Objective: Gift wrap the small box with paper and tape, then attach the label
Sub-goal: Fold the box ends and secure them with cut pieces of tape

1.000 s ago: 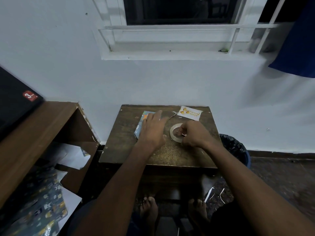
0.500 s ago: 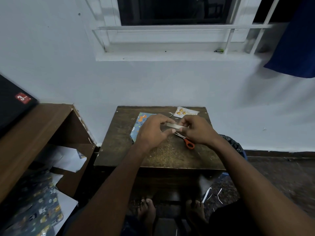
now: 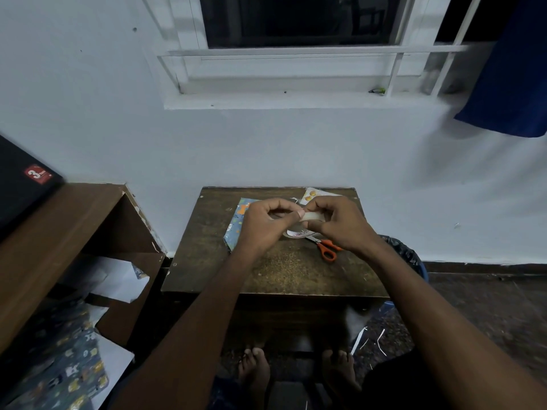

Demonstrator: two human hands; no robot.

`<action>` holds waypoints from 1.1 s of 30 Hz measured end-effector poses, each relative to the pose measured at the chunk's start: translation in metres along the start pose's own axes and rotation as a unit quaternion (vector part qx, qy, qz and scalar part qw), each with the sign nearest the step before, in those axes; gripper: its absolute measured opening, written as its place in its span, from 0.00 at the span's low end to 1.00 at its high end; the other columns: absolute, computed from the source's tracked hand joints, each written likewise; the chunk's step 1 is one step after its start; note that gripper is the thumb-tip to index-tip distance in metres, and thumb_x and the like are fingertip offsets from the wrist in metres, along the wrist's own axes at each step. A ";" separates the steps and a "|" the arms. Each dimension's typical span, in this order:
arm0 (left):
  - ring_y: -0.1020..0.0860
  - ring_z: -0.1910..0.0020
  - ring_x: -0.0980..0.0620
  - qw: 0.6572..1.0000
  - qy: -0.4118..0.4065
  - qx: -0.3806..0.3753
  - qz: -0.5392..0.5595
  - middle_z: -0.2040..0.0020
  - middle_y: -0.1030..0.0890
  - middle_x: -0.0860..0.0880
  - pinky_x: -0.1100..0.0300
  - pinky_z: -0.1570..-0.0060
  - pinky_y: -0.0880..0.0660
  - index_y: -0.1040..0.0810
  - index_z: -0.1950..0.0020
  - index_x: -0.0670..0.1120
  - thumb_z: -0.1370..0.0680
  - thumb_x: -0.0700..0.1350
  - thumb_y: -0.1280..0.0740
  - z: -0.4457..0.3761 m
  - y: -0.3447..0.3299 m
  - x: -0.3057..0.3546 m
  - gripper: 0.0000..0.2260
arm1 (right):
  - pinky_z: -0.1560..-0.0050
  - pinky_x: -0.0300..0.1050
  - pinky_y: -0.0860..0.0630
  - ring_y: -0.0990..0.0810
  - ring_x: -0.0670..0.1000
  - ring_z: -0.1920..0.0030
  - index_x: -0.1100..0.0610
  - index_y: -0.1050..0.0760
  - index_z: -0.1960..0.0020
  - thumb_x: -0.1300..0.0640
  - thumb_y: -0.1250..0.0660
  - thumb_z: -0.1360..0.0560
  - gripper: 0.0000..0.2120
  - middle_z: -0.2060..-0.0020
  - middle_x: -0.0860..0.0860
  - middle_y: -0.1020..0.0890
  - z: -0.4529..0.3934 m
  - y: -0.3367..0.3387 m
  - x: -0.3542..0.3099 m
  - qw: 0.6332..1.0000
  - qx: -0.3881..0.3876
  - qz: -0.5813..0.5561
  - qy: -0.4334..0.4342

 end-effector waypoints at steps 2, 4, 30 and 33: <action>0.13 0.51 0.47 0.999 0.021 0.004 0.028 0.54 0.11 0.50 0.47 0.43 0.17 0.11 0.53 0.46 0.23 0.41 0.23 0.000 -0.001 -0.002 0.01 | 0.64 0.27 0.33 0.24 0.36 0.66 0.54 0.14 0.52 0.64 0.23 0.27 0.07 0.69 0.33 0.20 0.000 0.000 -0.002 1.000 0.000 -0.006 0.005; 0.13 0.50 0.48 0.998 0.041 0.014 0.041 0.54 0.11 0.50 0.47 0.42 0.17 0.11 0.52 0.46 0.22 0.41 0.25 0.002 -0.001 -0.004 0.03 | 0.63 0.28 0.32 0.22 0.37 0.65 0.52 0.14 0.54 0.64 0.23 0.28 0.08 0.67 0.35 0.18 0.000 -0.002 -0.003 1.000 0.002 -0.003 0.010; 0.13 0.49 0.41 0.998 0.015 -0.035 0.055 0.55 0.11 0.44 0.48 0.42 0.19 0.16 0.43 0.46 0.23 0.40 0.22 0.002 0.006 0.017 0.10 | 0.59 0.39 0.29 0.20 0.41 0.61 0.49 0.16 0.56 0.60 0.29 0.20 0.09 0.63 0.44 0.16 -0.003 -0.025 0.014 0.999 -0.016 0.042 -0.024; 0.13 0.51 0.42 0.999 -0.008 -0.046 0.012 0.57 0.11 0.46 0.47 0.43 0.19 0.16 0.43 0.46 0.24 0.38 0.21 0.004 0.005 0.019 0.12 | 0.56 0.39 0.26 0.17 0.42 0.55 0.50 0.13 0.47 0.60 0.28 0.21 0.08 0.57 0.42 0.13 -0.004 -0.028 0.012 0.998 -0.028 0.048 -0.031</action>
Point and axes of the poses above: each hand's wrist, its own z-axis away from the middle knuckle, its own y-axis out of the back of the hand, x = y × z, the point moved 7 cm from there along -z, towards the middle knuckle
